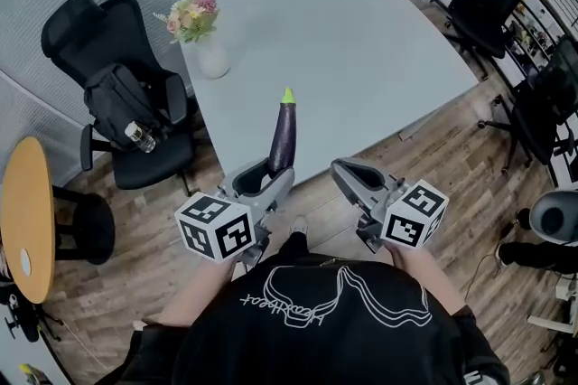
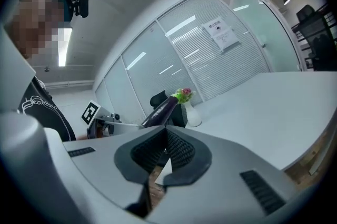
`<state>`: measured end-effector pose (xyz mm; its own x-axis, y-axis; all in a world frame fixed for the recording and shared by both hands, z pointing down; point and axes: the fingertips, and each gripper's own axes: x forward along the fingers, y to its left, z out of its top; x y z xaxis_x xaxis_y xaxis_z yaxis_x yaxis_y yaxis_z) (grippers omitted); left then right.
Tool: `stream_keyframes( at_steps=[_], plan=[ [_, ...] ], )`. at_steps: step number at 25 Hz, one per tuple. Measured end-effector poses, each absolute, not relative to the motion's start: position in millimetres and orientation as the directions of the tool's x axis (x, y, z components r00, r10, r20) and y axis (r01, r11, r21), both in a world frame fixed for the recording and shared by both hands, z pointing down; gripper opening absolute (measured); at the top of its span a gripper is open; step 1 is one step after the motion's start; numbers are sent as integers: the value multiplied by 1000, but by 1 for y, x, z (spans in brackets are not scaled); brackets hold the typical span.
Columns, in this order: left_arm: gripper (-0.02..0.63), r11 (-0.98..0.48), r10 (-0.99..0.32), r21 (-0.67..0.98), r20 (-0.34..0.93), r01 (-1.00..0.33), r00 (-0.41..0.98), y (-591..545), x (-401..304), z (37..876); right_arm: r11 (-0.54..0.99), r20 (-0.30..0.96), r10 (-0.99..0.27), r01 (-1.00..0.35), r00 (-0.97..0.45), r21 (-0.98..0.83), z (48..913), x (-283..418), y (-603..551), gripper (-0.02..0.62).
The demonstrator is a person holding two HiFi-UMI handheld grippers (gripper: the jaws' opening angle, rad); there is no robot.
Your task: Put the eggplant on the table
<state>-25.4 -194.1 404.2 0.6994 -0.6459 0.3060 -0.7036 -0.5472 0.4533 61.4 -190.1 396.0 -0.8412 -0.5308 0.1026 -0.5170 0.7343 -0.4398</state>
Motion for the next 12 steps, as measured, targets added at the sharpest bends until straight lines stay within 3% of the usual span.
stream_keyframes(
  at_steps=[12],
  plan=[
    [192, -499, -642, 409, 418, -764, 643, -296, -88, 456, 719, 200, -507, -539, -839, -439, 426, 12, -287, 8]
  ],
)
